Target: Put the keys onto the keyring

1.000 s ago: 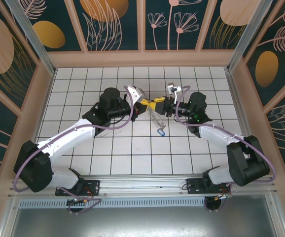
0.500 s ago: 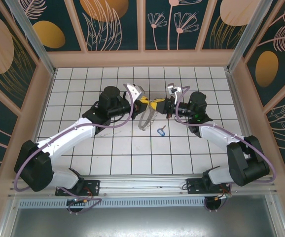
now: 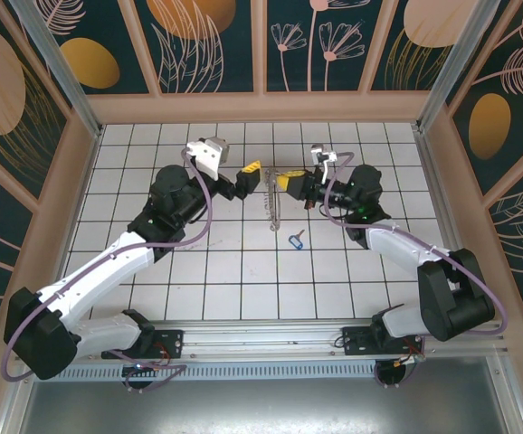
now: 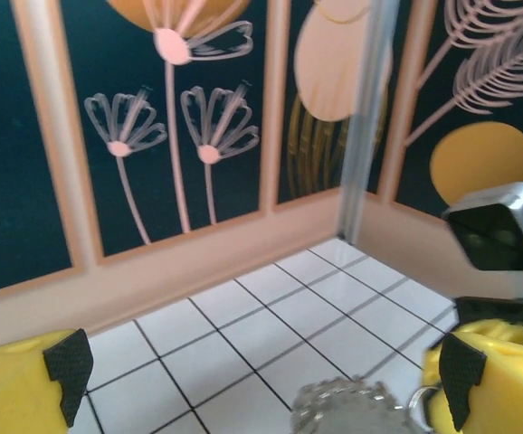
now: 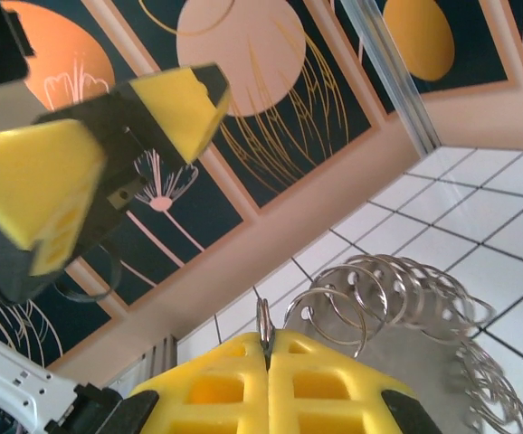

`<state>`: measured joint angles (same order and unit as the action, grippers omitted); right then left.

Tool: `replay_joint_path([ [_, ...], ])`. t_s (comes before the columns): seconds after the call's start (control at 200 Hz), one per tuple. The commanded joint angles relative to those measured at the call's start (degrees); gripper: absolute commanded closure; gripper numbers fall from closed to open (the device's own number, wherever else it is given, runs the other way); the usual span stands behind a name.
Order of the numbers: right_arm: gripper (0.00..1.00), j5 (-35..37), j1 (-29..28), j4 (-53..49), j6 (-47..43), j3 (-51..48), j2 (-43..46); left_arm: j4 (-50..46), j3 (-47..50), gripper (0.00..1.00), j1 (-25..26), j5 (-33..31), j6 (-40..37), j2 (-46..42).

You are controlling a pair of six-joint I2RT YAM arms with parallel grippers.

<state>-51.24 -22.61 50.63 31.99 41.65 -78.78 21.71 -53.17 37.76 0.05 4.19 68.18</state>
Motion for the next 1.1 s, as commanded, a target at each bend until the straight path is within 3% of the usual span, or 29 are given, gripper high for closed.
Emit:
replay_joint_path([
  [0.0, 1.0, 2.1, -0.3, 10.6, 3.7, 3.2, 0.5, 8.9, 1.8, 0.01, -0.2, -7.0, 0.1, -1.1],
  [0.06, 1.0, 3.5, -0.4, 14.1, 5.9, 3.8, -0.7, 12.6, 3.6, 0.01, -0.3, -9.2, 0.1, -1.3],
  [0.305, 1.0, 10.4, -1.1, 26.9, 12.9, 5.1, -5.5, 11.2, 1.1, 0.01, -1.2, -11.9, 4.0, 1.7],
  [0.46, 1.0, 14.5, -1.4, 33.6, 14.9, 4.6, -7.3, 12.7, 0.6, 0.1, -6.4, 2.9, 13.2, 2.6],
  [0.57, 1.0, 16.5, -1.5, 36.4, 15.8, 5.1, -8.6, 13.6, -0.8, 0.15, -7.3, 12.0, 16.8, 4.0],
  [0.726, 1.0, 17.6, -1.6, 40.2, 18.1, 6.7, -11.5, 15.2, -2.2, 0.12, -8.0, 15.3, 20.9, 6.0],
  [0.846, 1.0, 17.5, -1.7, 43.4, 20.5, 8.3, -14.3, 20.1, -2.3, 0.14, -9.3, 22.6, 24.9, 8.2],
  [1.096, 1.0, 18.4, -3.3, 46.7, 22.7, 9.5, -17.8, 28.5, -7.2, 0.27, -13.5, 36.3, 38.9, 15.0],
])
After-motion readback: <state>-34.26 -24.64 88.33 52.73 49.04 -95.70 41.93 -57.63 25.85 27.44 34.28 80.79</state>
